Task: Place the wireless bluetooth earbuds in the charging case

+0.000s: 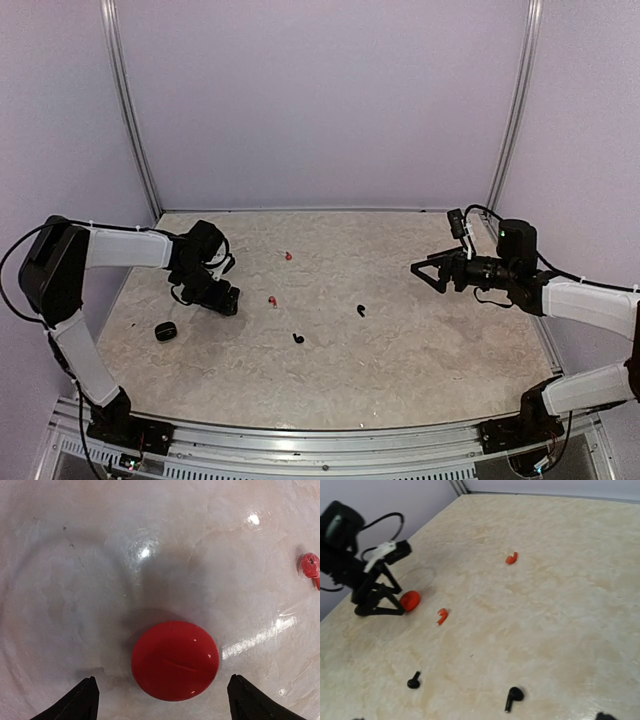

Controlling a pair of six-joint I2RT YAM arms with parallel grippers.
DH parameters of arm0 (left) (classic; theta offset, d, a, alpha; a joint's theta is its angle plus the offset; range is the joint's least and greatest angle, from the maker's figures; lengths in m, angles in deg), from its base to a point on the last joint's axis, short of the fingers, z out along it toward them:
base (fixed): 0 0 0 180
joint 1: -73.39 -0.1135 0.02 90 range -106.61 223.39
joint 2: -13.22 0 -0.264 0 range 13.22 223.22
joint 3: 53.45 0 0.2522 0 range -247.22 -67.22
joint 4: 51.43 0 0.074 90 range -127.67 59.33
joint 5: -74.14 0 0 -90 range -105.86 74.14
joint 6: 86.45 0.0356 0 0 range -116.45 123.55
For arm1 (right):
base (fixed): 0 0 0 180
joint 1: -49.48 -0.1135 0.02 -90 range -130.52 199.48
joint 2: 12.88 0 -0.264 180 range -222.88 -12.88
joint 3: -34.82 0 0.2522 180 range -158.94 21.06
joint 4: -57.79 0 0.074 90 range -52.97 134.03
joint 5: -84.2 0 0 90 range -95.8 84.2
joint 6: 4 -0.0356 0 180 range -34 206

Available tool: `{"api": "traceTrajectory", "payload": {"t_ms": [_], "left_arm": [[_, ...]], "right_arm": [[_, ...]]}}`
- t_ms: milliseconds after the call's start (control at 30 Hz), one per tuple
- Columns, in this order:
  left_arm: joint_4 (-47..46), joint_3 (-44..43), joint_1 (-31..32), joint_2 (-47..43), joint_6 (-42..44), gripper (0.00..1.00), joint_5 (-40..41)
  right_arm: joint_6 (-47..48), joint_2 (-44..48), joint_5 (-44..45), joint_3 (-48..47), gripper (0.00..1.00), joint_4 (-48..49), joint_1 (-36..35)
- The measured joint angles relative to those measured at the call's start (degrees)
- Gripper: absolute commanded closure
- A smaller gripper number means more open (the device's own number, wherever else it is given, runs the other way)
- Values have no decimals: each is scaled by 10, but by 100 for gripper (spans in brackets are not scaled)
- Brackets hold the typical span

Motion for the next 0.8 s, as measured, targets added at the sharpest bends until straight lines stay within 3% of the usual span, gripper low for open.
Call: {"api": "traceTrajectory", "payload": {"t_ms": [567,800], "left_arm": [[10,-50,3,62,60,40,-38],[8,-51,29,63,49,59,-47]], "right_arm": [[5,12,-25,0,0,-11,0],[5,15,-26,0,1,-17,0]]}}
